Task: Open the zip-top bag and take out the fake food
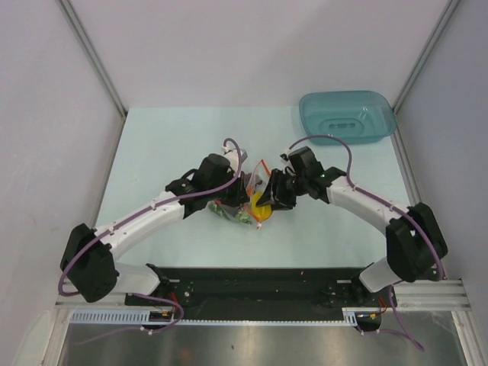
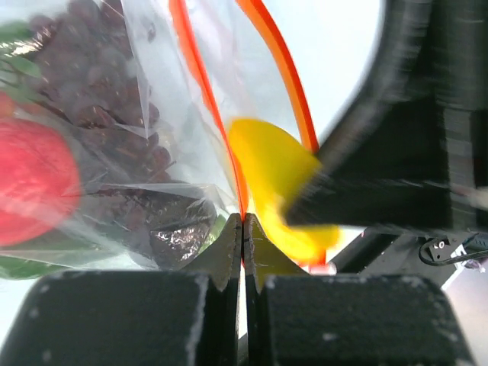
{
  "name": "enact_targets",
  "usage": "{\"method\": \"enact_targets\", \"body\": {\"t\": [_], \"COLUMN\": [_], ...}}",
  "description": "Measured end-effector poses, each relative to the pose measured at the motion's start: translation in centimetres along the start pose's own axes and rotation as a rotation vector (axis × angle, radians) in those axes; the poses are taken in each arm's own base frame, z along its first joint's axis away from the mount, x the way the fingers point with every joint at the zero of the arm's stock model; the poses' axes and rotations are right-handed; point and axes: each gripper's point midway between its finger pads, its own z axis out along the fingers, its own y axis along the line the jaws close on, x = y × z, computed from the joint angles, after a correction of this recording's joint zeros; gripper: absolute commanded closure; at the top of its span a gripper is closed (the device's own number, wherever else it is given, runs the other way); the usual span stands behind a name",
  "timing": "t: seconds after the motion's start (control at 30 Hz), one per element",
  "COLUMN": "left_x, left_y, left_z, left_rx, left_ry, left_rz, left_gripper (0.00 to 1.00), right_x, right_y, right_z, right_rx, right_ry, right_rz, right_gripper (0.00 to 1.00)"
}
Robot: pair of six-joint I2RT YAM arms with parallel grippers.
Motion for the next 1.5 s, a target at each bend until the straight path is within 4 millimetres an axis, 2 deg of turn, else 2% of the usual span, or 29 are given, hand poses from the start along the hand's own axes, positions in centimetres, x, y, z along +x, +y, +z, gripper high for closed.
{"method": "enact_targets", "body": {"t": [0.13,0.23,0.33,0.47,0.6,0.73,0.87,0.97,1.13,1.23,1.33,1.37,1.47,1.5], "left_x": [-0.8,-1.0,-1.1,-1.2,-1.4,-2.7,-3.8,-3.6,-2.9,-2.7,-2.3,-2.1,-1.7,-1.6], "left_y": [-0.1,-0.2,-0.2,-0.6,-1.0,-1.8,-2.6,-2.9,-3.2,-3.2,-3.2,-3.2,-3.3,-3.3], "left_z": [-0.9,-1.3,-1.4,-1.6,-1.9,-2.6,-3.3,-3.4,-3.4,-3.3,-2.8,-2.6,-2.2,-2.1], "left_rx": [-0.006,-0.002,0.001,0.017,0.039,0.063,0.084,0.105,0.135,0.142,0.154,0.158,0.17,0.172], "left_ry": [-0.039,-0.05,-0.054,-0.056,-0.052,-0.071,-0.087,-0.075,-0.046,-0.038,-0.016,-0.006,0.015,0.018], "left_rz": [0.021,0.03,0.037,0.04,0.066,0.12,0.165,0.181,0.204,0.224,0.234,0.233,0.229,0.228], "left_gripper": [1.0,1.0,1.0,1.0,1.0,1.0,1.0,1.0,1.0,1.0,1.0,1.0,1.0,1.0], "right_x": [1.0,0.5,-1.2,-4.4,-8.1,-12.9,-17.5,-21.2,-26.8,-29.9,-33.3,-34.2,-36.6,-37.4], "right_y": [2.2,3.4,4.0,3.3,1.3,-1.3,-5.0,-8.0,-12.8,-14.8,-15.7,-16.0,-16.5,-16.6], "right_z": [-3.8,-7.2,-10.1,-12.5,-13.8,-15.0,-16.1,-16.5,-15.8,-15.0,-14.4,-14.2,-13.9,-13.8], "right_rx": [-0.078,-0.128,-0.165,-0.155,-0.114,-0.053,0.026,0.083,0.177,0.229,0.258,0.267,0.284,0.287], "right_ry": [0.01,-0.034,-0.108,-0.217,-0.31,-0.411,-0.521,-0.59,-0.652,-0.663,-0.684,-0.685,-0.688,-0.692], "right_rz": [-0.029,-0.028,-0.02,0.007,0.072,0.145,0.218,0.264,0.304,0.292,0.261,0.256,0.239,0.232], "right_gripper": [1.0,1.0,1.0,1.0,1.0,1.0,1.0,0.98,0.92,0.88,0.6,0.47,0.32,0.31]}}
